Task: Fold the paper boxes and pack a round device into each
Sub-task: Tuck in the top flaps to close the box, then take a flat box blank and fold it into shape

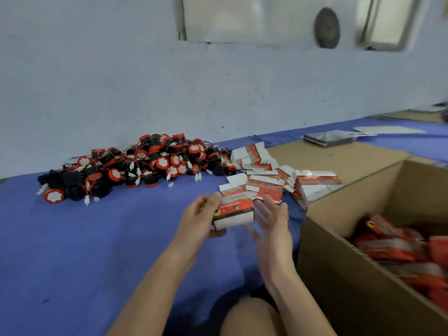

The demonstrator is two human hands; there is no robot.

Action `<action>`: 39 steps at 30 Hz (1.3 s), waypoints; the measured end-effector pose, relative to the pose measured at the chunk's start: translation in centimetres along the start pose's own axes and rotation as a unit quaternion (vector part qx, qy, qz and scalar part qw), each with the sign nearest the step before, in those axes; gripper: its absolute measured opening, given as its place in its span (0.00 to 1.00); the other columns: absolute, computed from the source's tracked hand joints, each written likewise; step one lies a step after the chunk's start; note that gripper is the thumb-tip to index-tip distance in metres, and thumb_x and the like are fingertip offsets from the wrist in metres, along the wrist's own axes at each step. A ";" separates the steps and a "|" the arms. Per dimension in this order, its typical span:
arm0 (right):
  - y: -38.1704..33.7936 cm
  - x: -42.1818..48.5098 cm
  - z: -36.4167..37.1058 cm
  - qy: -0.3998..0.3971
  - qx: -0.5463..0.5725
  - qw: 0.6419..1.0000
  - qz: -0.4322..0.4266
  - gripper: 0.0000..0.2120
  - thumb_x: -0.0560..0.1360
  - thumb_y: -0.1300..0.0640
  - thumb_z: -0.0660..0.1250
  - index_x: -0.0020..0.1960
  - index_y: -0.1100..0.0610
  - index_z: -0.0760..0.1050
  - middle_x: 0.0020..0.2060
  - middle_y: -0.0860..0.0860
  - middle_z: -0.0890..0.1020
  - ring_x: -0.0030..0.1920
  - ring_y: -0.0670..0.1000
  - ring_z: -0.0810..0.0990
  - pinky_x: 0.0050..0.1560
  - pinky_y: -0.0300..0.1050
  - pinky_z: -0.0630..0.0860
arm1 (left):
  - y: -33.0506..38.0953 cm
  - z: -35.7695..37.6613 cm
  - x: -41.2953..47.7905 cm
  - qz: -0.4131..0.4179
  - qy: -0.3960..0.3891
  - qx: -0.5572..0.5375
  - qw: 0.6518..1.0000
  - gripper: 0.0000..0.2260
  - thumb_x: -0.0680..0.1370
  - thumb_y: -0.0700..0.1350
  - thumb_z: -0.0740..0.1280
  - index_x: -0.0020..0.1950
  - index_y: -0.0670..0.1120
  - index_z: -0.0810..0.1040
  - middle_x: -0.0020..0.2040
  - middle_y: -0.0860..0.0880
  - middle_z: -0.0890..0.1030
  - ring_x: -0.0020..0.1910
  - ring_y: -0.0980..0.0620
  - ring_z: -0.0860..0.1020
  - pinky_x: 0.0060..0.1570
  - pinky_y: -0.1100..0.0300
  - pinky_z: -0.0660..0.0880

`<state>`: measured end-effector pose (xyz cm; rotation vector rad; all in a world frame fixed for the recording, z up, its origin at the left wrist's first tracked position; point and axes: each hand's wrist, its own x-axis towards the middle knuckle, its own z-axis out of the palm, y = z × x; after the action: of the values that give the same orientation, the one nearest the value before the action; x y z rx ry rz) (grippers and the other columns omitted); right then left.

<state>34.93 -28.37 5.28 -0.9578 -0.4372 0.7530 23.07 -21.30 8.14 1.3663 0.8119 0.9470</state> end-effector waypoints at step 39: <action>11.6 20.6 6.9 0.016 -0.724 0.679 -0.117 0.27 0.82 0.49 0.57 0.79 0.51 0.58 0.79 0.58 0.57 0.80 0.61 0.49 0.77 0.63 0.46 | -10.5 -17.9 10.9 0.016 0.192 0.408 0.893 0.09 0.82 0.40 0.63 0.55 0.53 0.77 0.51 0.56 0.80 0.53 0.50 0.77 0.55 0.54 0.72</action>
<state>39.97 -5.07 -0.82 -2.3335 -1.1688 -0.0255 12.27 -3.58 -2.67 1.9294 1.6174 0.9521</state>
